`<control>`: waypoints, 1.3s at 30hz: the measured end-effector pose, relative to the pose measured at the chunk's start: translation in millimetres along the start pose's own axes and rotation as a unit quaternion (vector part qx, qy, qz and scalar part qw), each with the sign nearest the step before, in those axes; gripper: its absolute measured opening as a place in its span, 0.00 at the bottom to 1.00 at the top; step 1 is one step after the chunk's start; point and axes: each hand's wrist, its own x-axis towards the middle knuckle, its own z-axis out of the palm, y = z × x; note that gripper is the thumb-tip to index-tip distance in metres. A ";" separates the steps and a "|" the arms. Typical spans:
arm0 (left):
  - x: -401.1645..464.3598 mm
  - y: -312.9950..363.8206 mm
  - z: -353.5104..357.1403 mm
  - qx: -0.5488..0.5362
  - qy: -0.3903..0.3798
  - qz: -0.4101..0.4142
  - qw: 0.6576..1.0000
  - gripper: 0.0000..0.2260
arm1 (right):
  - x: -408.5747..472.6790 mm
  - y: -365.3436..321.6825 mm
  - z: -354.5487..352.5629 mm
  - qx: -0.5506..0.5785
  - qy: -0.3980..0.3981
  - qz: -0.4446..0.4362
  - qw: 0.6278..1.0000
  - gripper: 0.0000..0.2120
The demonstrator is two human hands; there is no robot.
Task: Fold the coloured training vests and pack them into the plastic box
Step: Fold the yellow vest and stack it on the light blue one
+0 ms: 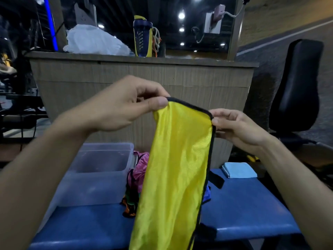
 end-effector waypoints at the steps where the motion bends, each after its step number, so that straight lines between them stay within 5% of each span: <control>1: 3.6 0.7 -4.0 -0.006 -0.017 -0.011 1.000 0.09 | 0.1 0.8 1.7 0.023 0.005 -0.002 1.000 0.14; 5: 16.4 -9.1 -11.8 0.186 0.010 -0.037 0.982 0.08 | 4.5 -1.5 12.7 0.019 0.041 -0.013 0.999 0.13; 10: 22.9 -3.5 -8.9 0.464 -0.031 -0.063 0.883 0.12 | 8.9 -0.7 25.0 -0.066 0.054 -0.051 0.995 0.11; 15: 17.1 -8.1 9.7 0.514 -0.163 -0.161 0.827 0.12 | 8.5 -5.7 23.6 -0.103 0.020 -0.084 0.991 0.13; 19: 12.2 -18.4 12.1 0.463 -0.201 -0.175 0.845 0.13 | 7.6 -9.0 19.9 -0.133 -0.004 -0.086 0.987 0.14; 29: 18.4 -19.8 16.6 0.290 -0.017 -0.065 0.955 0.13 | 1.3 10.1 10.9 -0.278 0.020 -0.062 0.958 0.08; 35: 25.4 9.3 25.0 0.092 0.025 -0.032 0.995 0.06 | -12.9 18.3 -2.4 -0.195 0.013 0.012 0.981 0.05; 39: 25.1 28.8 55.2 -0.041 -0.034 -0.023 0.998 0.06 | -43.8 31.2 -24.4 -0.110 -0.036 0.108 0.987 0.04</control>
